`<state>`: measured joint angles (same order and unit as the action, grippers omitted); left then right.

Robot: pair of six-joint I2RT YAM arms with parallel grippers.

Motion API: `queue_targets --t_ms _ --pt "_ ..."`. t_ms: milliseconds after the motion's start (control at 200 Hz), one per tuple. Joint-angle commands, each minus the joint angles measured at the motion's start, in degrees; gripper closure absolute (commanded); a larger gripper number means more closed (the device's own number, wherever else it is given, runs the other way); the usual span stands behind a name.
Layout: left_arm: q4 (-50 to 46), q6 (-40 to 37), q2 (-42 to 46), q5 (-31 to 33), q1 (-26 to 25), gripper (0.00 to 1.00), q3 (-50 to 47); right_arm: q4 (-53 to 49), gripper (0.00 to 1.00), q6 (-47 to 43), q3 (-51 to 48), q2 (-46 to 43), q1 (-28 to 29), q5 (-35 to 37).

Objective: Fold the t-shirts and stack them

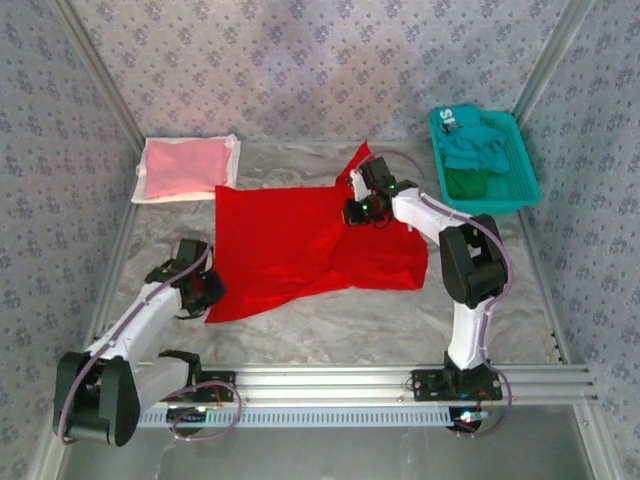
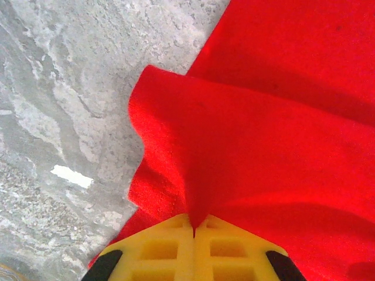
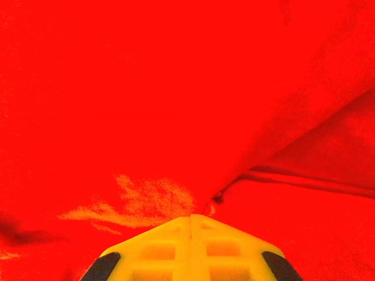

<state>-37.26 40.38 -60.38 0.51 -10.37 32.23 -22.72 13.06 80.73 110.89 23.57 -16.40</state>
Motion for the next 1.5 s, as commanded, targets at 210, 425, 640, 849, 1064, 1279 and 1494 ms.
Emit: queue_targets --t_ms 210,425,640,849,1064,1279,1494 --pt "0.08 -1.16 2.72 0.29 1.18 1.0 0.4 0.6 0.63 3.01 -2.01 2.09 -5.1 5.07" --pt "0.83 -0.92 2.91 -0.2 1.31 1.0 -0.41 -3.99 0.61 0.27 0.49 4.23 -7.14 14.98" --pt "1.25 -0.83 2.47 -0.26 1.4 1.0 -0.62 -7.2 0.54 0.56 2.67 7.0 -7.31 19.77" --pt "1.39 -1.18 1.41 -0.34 1.41 1.0 -0.29 -6.94 0.51 0.84 1.98 7.6 -7.33 20.65" --pt "1.72 -1.18 1.23 -0.51 1.39 1.0 0.21 -4.66 0.87 1.62 0.68 6.48 -8.61 17.72" --pt "1.22 -1.18 1.66 -0.35 1.48 1.0 1.15 -3.82 1.0 1.53 -1.57 -0.39 -8.79 17.13" --pt "-0.42 -1.35 2.83 -0.03 1.45 1.0 3.29 -3.43 1.0 1.44 -4.46 -8.98 -9.26 16.87"
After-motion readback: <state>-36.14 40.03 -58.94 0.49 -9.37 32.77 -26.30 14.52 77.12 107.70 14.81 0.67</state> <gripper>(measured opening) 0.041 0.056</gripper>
